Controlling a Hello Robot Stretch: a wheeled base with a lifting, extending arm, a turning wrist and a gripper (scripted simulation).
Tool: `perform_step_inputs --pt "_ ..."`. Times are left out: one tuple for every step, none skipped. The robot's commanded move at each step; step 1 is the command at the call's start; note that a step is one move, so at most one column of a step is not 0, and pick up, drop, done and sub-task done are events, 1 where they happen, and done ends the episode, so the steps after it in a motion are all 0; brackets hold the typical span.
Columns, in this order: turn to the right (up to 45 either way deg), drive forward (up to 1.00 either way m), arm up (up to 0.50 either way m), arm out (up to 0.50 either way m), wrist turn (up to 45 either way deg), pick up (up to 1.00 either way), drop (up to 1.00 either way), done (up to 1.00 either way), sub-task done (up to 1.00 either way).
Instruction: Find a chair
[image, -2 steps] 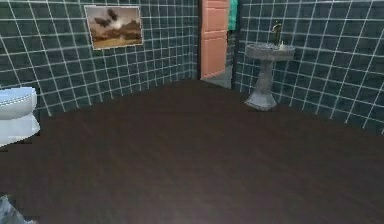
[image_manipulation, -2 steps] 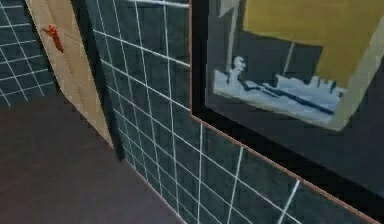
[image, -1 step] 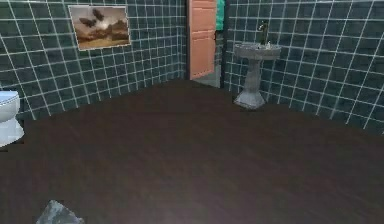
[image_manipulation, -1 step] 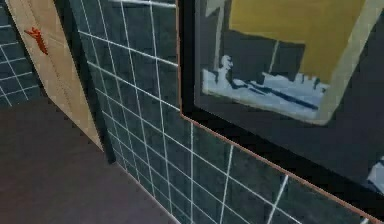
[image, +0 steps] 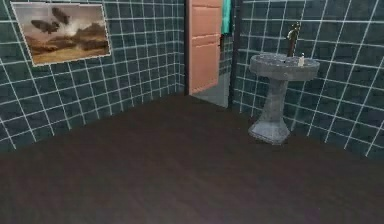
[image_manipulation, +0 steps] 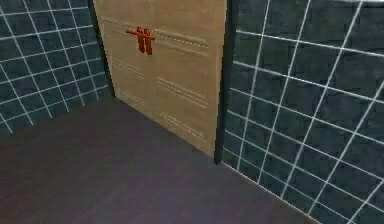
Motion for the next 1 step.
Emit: perform_step_inputs --pt "0.0 1.0 0.0 0.0 0.0 0.0 0.0 0.0 0.0"
